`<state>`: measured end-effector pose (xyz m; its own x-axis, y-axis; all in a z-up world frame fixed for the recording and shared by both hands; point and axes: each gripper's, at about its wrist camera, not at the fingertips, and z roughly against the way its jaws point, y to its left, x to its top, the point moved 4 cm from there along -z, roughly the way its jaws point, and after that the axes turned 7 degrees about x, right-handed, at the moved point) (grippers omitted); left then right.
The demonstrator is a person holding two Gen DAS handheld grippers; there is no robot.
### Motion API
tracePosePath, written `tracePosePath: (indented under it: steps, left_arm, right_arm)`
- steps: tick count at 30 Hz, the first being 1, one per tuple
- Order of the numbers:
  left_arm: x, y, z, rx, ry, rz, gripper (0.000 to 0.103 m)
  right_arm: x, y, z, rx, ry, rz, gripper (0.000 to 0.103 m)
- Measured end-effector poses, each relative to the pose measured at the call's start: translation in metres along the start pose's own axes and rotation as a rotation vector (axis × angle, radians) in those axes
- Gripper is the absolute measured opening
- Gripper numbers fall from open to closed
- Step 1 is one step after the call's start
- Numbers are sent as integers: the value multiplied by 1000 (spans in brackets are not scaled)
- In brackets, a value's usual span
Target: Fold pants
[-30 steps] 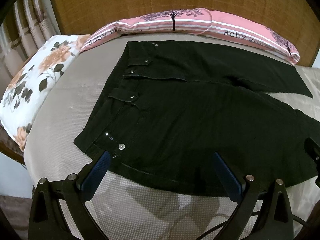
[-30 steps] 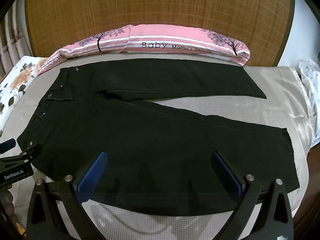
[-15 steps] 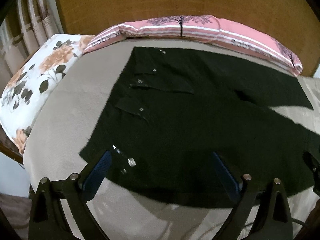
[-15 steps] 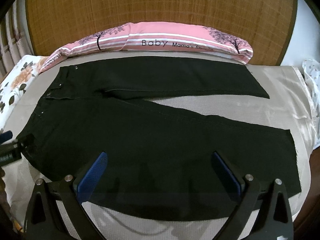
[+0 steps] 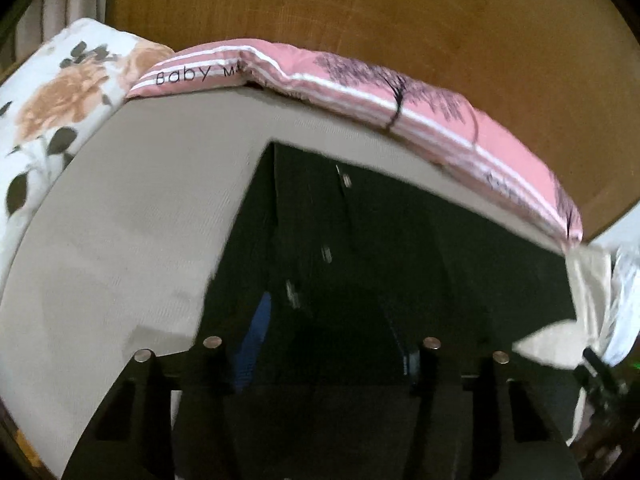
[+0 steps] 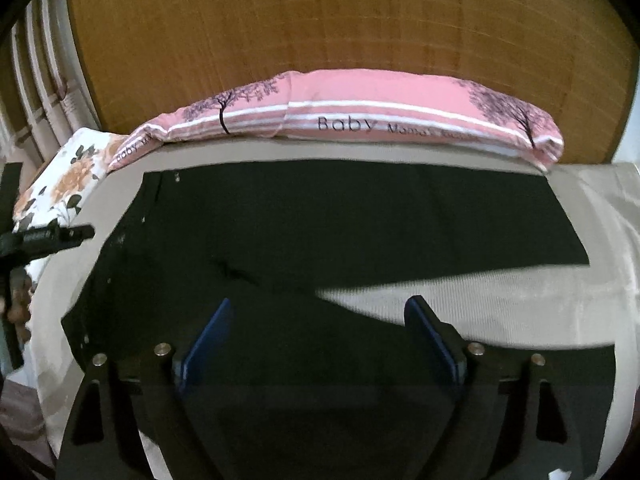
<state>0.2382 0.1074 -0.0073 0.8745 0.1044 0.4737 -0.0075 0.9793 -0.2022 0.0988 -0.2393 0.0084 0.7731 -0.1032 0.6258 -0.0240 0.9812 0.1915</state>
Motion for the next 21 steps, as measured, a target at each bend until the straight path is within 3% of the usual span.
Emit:
tracePosePath:
  steps: [4,9,14,19,21]
  left_arm:
    - [40,12,-24,-75,25,16,49]
    - [73,35,-69,-148,105,112,48]
    - [86,54,-111,-207,191,228,40]
    - [89,63,-130,-217,203,260,39]
    - [92,62,-134,-244,200,254,34]
  right_arm:
    - [23,1,-19,40,15,4,86]
    - [44,-2,-52,115,60,-37,86]
    - [59,-3,-85,125,105,-19,86]
    - [73,-2,-113,143,127,-17,86]
    - [77,1,-121,151,126,-13,86]
